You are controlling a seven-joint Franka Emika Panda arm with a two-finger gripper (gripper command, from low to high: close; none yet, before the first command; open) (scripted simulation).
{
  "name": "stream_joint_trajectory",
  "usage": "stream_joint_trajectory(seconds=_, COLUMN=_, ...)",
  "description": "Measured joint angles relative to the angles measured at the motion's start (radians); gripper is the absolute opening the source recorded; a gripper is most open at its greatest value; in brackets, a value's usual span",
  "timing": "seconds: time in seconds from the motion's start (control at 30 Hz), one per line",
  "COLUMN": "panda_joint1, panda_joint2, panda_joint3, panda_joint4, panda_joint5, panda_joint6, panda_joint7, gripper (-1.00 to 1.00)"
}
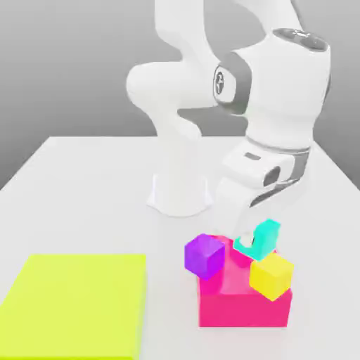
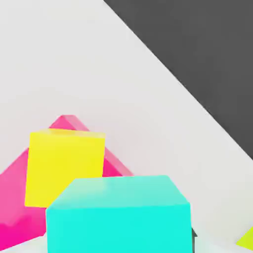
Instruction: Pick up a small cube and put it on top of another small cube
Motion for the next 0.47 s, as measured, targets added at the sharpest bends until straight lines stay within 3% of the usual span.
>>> stream_joint_trajectory(seconds=0.17, panda_joint1=-0.018, panda_joint2=-0.157, panda_joint3=-0.081, panda_joint4=-0.124, panda_joint5=0.077, panda_joint6=-0.031, panda_joint7=-0.085, gripper=-1.0)
stream_joint_trajectory(seconds=0.33, panda_joint1=-0.024, panda_joint2=-0.036, panda_joint3=-0.087, panda_joint4=-0.182, panda_joint5=0.085, panda_joint6=0.148, panda_joint7=-0.094, gripper=-1.0)
stream_joint_trajectory(seconds=0.37, panda_joint1=-0.025, panda_joint2=-0.017, panda_joint3=-0.087, panda_joint4=-0.188, panda_joint5=0.084, panda_joint6=0.173, panda_joint7=-0.094, gripper=1.0)
stream_joint_trajectory(seconds=0.47, panda_joint1=-0.025, panda_joint2=-0.017, panda_joint3=-0.087, panda_joint4=-0.188, panda_joint5=0.084, panda_joint6=0.173, panda_joint7=-0.094, gripper=1.0)
